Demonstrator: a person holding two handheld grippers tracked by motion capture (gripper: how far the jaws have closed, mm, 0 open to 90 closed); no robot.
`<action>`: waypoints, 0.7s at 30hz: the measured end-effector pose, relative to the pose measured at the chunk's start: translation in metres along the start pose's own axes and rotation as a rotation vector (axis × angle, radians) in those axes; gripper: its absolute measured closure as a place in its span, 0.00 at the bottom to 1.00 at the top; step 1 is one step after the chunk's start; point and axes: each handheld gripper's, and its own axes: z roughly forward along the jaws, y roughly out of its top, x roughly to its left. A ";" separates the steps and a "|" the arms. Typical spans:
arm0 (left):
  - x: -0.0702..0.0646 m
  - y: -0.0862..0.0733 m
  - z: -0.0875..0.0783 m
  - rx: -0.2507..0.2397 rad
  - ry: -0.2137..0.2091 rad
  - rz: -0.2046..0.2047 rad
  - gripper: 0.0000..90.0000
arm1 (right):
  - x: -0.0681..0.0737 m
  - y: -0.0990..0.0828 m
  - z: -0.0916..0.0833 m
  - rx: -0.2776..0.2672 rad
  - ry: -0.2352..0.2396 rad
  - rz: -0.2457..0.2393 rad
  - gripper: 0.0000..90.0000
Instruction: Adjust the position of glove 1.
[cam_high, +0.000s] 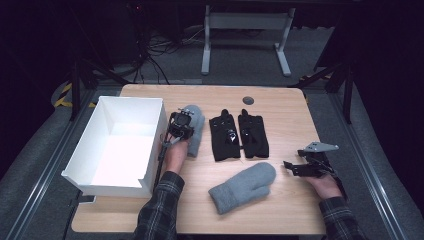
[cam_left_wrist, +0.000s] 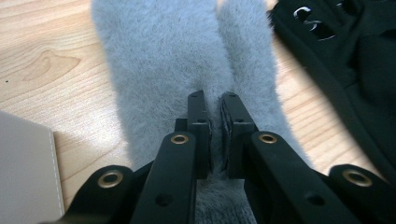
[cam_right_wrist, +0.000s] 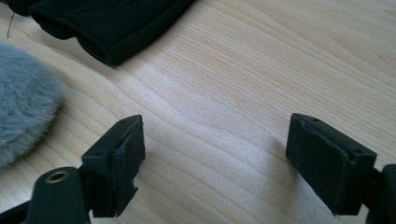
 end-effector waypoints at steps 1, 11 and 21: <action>0.000 0.000 0.000 0.000 0.000 0.000 0.95 | 0.000 0.000 0.000 0.000 0.000 0.000 0.22; -0.007 0.006 -0.021 -0.033 -0.025 0.034 0.96 | 0.000 0.000 0.000 0.000 0.000 0.000 0.22; -0.021 0.008 -0.042 -0.059 -0.108 0.106 0.96 | 0.000 0.000 0.000 0.000 0.000 -0.001 0.22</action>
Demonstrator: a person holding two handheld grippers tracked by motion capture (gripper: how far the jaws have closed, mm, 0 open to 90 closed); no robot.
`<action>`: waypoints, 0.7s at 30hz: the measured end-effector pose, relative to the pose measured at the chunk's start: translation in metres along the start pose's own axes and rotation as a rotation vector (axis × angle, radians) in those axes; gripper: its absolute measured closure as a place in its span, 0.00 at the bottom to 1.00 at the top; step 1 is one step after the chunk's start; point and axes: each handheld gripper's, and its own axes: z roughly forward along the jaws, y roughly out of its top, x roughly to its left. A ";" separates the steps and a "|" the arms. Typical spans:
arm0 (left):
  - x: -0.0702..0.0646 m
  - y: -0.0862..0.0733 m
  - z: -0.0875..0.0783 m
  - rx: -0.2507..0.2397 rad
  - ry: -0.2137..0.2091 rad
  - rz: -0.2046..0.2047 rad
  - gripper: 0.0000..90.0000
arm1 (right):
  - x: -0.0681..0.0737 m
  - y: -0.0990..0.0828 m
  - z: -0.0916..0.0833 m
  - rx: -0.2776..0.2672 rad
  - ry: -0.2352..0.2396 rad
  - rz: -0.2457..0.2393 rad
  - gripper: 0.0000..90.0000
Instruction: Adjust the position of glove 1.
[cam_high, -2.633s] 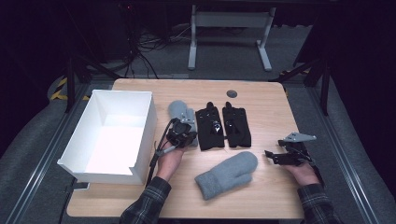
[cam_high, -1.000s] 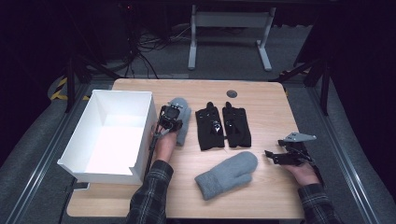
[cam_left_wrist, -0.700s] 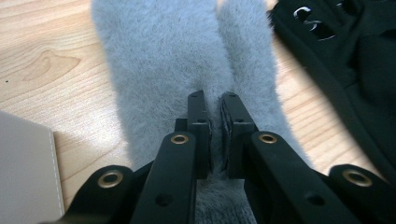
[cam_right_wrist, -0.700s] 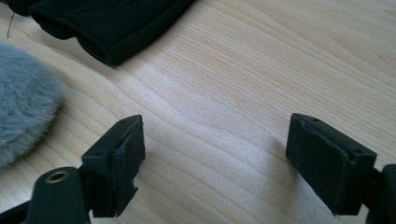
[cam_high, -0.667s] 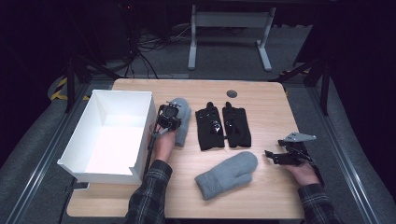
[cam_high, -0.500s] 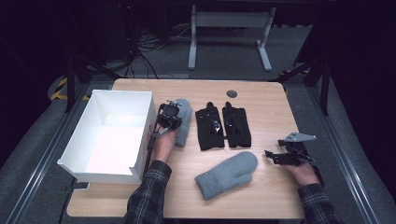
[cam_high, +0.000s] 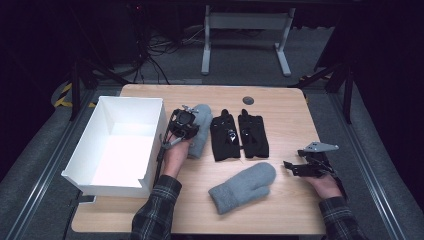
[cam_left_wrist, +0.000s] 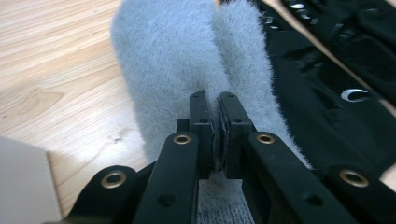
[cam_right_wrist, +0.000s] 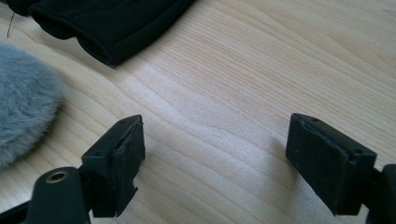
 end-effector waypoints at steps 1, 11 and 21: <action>-0.002 0.000 -0.002 -0.002 -0.011 0.003 0.96 | 0.000 0.000 0.000 0.000 0.000 0.000 0.22; -0.016 -0.002 -0.018 -0.001 -0.146 0.079 0.96 | 0.000 0.000 0.000 -0.001 0.000 0.000 0.22; -0.039 -0.006 -0.034 0.017 -0.209 0.195 0.96 | 0.000 0.000 0.000 0.000 0.000 0.000 0.22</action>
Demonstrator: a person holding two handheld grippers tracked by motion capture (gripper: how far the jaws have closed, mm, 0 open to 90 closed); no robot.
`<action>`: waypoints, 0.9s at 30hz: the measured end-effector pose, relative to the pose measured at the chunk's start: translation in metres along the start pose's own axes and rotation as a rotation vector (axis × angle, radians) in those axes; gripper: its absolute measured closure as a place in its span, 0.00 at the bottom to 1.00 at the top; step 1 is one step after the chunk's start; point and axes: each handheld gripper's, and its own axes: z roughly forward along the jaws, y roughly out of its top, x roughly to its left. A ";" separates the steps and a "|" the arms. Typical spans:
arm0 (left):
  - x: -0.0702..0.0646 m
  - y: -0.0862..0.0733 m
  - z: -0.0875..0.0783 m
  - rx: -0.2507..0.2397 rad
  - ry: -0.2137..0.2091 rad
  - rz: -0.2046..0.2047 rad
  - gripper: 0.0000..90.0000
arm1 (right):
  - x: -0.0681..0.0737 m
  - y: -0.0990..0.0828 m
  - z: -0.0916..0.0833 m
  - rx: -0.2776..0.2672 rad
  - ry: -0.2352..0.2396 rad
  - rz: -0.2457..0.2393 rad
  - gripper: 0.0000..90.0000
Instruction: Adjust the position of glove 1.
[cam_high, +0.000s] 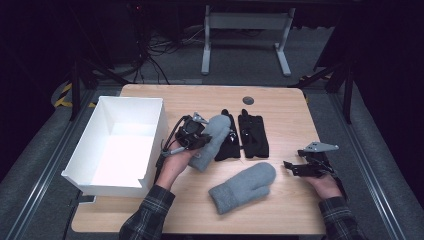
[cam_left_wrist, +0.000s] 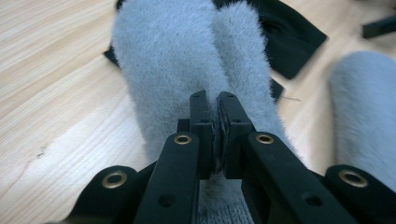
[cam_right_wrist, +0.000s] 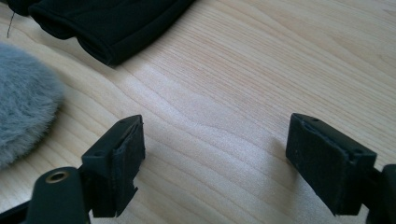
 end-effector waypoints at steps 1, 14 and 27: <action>-0.004 0.000 -0.002 -0.001 -0.010 0.018 0.96 | 0.000 0.000 0.000 0.000 0.000 0.000 0.22; -0.038 0.000 -0.012 0.001 -0.095 0.139 0.96 | 0.000 0.000 0.000 0.000 0.000 0.000 0.22; -0.067 0.000 -0.004 0.040 -0.148 0.229 0.97 | 0.000 0.000 0.000 0.000 0.000 -0.001 0.22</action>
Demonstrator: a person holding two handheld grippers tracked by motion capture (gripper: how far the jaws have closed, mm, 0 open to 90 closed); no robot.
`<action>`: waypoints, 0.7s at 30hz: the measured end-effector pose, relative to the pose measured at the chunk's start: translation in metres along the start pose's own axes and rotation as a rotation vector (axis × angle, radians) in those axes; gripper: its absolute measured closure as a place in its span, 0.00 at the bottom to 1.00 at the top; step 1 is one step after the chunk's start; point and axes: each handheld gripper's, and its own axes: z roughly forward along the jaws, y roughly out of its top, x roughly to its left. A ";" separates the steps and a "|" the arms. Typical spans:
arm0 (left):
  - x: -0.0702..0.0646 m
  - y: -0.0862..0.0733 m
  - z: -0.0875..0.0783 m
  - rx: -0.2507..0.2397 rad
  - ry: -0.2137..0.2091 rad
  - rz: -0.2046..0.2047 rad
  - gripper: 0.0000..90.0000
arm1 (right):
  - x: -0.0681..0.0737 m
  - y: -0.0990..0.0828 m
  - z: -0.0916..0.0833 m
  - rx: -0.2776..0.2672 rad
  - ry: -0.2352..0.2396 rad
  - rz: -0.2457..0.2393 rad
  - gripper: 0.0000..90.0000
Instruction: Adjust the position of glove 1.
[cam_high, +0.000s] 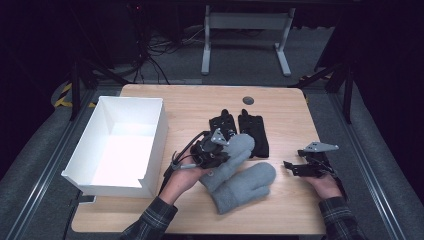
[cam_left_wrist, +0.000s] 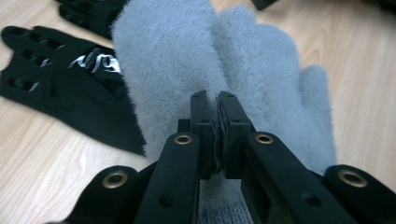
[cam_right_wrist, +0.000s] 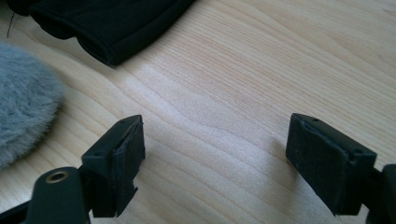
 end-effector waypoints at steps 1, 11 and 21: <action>-0.003 0.001 0.001 0.002 -0.007 0.008 0.97 | 0.000 0.000 0.000 0.000 0.000 0.000 0.22; -0.027 0.009 0.007 0.000 -0.065 0.092 0.97 | 0.000 0.000 0.000 0.000 0.000 0.000 0.22; -0.043 0.011 0.022 0.027 -0.119 0.150 0.97 | 0.000 0.000 0.000 0.000 0.000 0.001 0.22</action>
